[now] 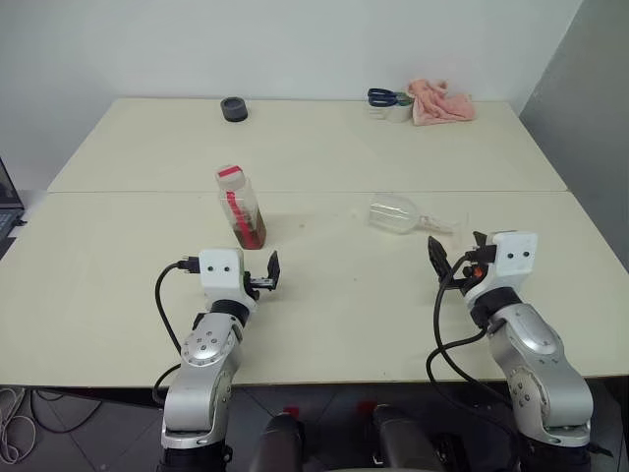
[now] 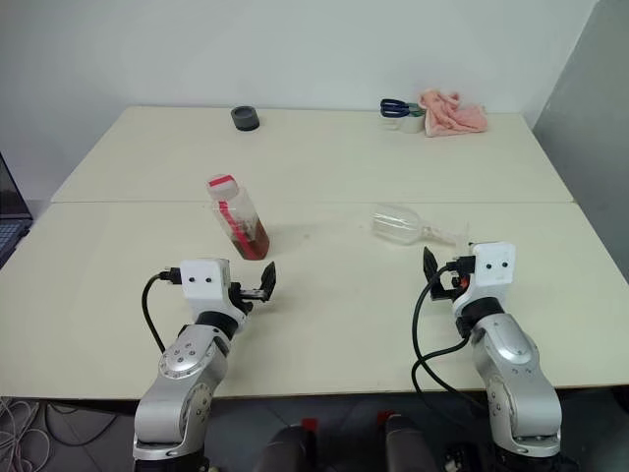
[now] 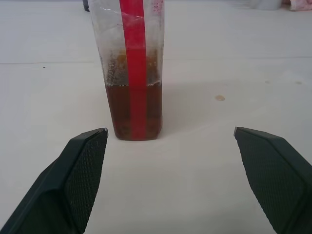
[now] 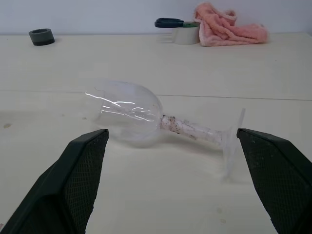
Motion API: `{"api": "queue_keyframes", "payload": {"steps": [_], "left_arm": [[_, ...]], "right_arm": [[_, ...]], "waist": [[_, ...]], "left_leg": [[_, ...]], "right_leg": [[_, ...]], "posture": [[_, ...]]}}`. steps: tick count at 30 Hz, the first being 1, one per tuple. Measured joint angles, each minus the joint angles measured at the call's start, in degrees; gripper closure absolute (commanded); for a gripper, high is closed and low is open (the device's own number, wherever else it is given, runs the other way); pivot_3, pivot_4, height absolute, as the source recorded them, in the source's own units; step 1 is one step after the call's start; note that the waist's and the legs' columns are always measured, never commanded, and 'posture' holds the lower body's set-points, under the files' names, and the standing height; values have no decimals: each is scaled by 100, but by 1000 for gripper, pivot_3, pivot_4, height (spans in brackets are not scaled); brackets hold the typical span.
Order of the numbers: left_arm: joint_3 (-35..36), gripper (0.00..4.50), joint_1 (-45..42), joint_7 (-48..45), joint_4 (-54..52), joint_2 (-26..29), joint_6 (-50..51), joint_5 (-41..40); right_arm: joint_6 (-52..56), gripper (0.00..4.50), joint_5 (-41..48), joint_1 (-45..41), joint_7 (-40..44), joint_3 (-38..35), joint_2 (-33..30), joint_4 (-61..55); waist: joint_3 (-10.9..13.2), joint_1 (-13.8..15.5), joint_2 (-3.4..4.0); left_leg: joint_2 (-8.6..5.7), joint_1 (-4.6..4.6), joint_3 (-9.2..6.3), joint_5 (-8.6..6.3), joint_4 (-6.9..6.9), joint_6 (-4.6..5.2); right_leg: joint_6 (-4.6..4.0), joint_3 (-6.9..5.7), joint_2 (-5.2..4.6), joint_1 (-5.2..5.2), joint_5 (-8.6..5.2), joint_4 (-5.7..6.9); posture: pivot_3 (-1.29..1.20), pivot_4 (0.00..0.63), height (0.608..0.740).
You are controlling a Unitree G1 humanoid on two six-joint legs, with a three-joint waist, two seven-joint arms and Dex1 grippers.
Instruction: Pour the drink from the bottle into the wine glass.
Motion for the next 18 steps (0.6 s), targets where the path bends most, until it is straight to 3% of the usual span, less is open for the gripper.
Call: {"api": "queue_keyframes", "payload": {"steps": [18], "left_arm": [[-6, 18, -8, -3, 24, 19, -83, 3]], "right_arm": [[2, 0, -34, 0, -49, 17, 14, 0]], "waist": [[0, 0, 0]], "left_leg": [[0, 0, 0, 0, 0, 0]], "right_leg": [[-1, 0, 0, 0, 0, 0]], "posture": [[0, 150, 740]]}}
